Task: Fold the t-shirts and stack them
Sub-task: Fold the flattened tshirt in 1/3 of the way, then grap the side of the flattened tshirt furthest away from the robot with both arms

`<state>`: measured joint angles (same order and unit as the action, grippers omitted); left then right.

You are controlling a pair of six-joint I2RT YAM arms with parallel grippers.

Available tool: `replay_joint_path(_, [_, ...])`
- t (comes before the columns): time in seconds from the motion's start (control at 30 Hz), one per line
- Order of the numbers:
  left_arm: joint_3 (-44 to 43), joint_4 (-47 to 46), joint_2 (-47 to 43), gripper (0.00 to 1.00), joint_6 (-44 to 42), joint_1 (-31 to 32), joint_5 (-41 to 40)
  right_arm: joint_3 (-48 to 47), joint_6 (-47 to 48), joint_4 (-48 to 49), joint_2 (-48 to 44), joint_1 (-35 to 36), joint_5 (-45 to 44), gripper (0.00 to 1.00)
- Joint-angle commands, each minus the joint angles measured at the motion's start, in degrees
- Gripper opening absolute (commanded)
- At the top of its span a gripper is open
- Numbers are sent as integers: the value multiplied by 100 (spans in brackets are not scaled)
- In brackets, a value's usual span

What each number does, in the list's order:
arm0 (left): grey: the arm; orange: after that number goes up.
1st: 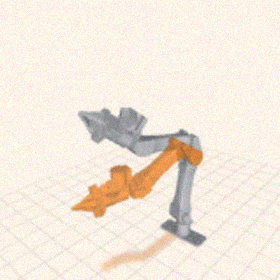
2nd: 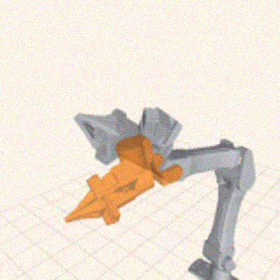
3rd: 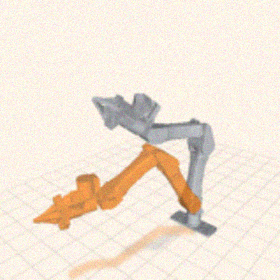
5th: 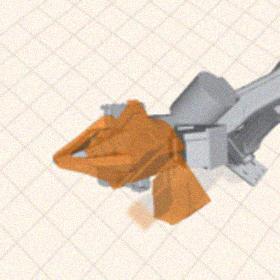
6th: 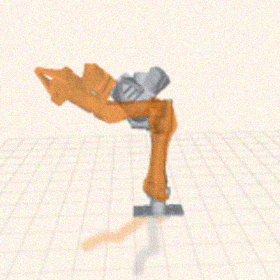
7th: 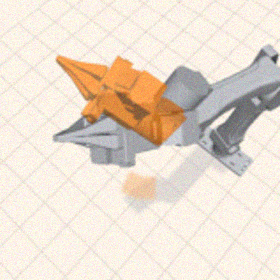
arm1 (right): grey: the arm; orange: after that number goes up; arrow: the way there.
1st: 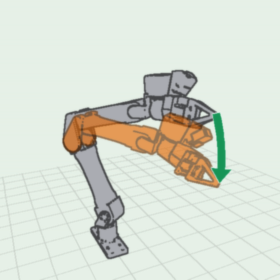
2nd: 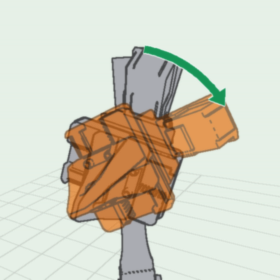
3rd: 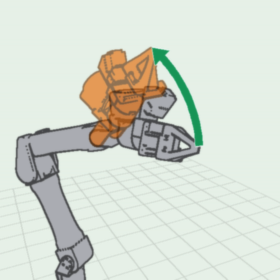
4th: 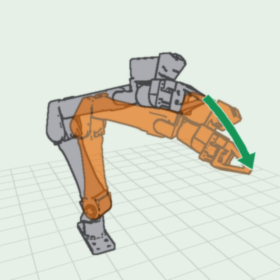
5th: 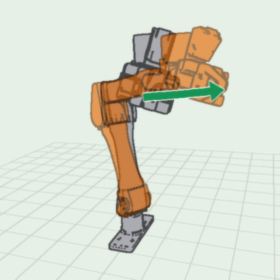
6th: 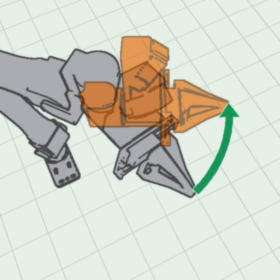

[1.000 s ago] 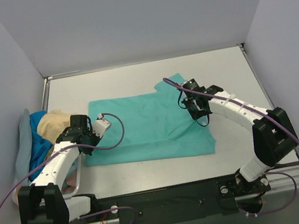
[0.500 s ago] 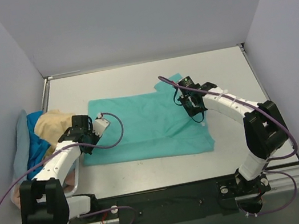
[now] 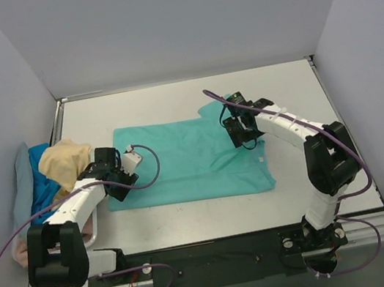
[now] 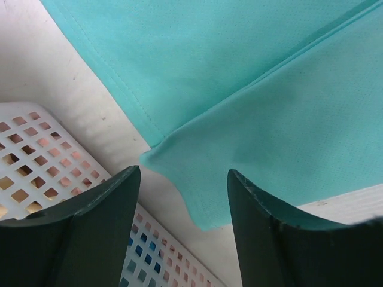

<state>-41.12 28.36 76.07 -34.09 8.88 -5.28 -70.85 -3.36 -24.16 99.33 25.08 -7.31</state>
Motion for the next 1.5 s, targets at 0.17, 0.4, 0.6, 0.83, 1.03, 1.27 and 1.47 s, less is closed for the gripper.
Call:
replay_joint_path(0.17, [-924,846,-295,70,-633,-133,1095,351,-1834,-1406,-1283,-512,-184,66])
replay_joint_path(0.4, [-626,1602,-637,59,-1785,-106,2152,2020,-2793,-1329,-2101,-733,994,67])
replay_joint_path(0.6, [-291,1629,-752,58,-2216,-71,2224,2909,-3136,-696,-1980,-1004,1460,59])
replay_joint_path(0.83, [-308,1638,-813,58,-2094,8,2373,3507,-3189,-668,-2180,-1785,1566,0])
replay_joint_path(1.03, [-711,1629,-761,59,-1321,34,2864,3824,-3233,-1063,-3005,-3120,1601,0])
replay_joint_path(1.27, [-1511,1234,-445,61,382,43,3226,3737,-3847,-1565,-4140,-4396,749,54])
replay_joint_path(1.47, [-2284,1111,388,67,1272,-27,2876,2842,-3463,-314,-4362,-4329,677,100])
